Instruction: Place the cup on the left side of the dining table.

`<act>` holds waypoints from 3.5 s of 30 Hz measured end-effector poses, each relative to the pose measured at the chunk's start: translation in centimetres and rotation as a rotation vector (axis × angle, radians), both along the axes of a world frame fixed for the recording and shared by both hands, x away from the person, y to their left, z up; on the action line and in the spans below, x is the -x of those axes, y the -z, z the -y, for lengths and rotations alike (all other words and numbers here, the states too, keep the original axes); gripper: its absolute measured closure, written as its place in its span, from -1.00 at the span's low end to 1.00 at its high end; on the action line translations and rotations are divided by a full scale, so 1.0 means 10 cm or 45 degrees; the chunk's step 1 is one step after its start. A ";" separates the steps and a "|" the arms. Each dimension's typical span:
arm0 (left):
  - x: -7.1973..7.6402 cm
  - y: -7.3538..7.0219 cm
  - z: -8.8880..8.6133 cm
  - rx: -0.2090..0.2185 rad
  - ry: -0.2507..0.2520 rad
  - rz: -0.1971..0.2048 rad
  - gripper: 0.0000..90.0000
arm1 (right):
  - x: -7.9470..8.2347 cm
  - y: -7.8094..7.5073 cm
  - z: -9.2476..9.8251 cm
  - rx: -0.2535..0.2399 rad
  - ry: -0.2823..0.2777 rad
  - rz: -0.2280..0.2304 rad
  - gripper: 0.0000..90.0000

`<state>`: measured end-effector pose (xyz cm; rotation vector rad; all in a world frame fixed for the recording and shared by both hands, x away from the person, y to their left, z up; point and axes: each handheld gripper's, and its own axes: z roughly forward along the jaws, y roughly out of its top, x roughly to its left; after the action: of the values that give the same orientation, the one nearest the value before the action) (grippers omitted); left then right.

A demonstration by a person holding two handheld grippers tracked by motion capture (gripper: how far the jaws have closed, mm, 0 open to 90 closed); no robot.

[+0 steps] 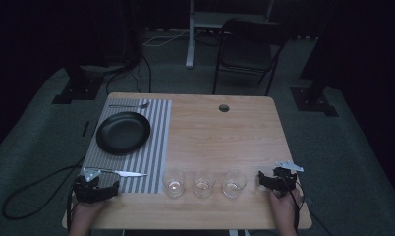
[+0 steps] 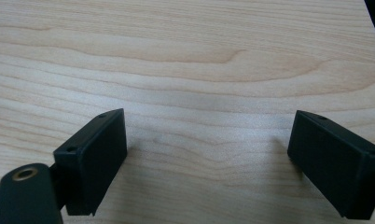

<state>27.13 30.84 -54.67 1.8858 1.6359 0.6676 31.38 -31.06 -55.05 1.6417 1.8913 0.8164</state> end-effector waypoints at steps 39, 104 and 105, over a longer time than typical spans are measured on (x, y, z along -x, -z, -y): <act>0.06 -0.06 -0.05 0.048 0.152 -0.027 -0.91 | 0.00 0.00 0.00 0.000 0.000 0.000 -0.75; 0.09 -0.65 0.68 0.166 0.750 0.132 -0.91 | 0.00 0.00 0.00 0.000 0.000 0.000 -0.75; 0.09 -0.67 0.69 0.168 0.760 0.137 -0.91 | 0.00 0.00 0.00 0.000 0.000 0.000 -0.75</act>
<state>26.27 23.91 -47.96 2.0518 0.9431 0.3855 31.38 -31.06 -55.04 1.6418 1.8913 0.8163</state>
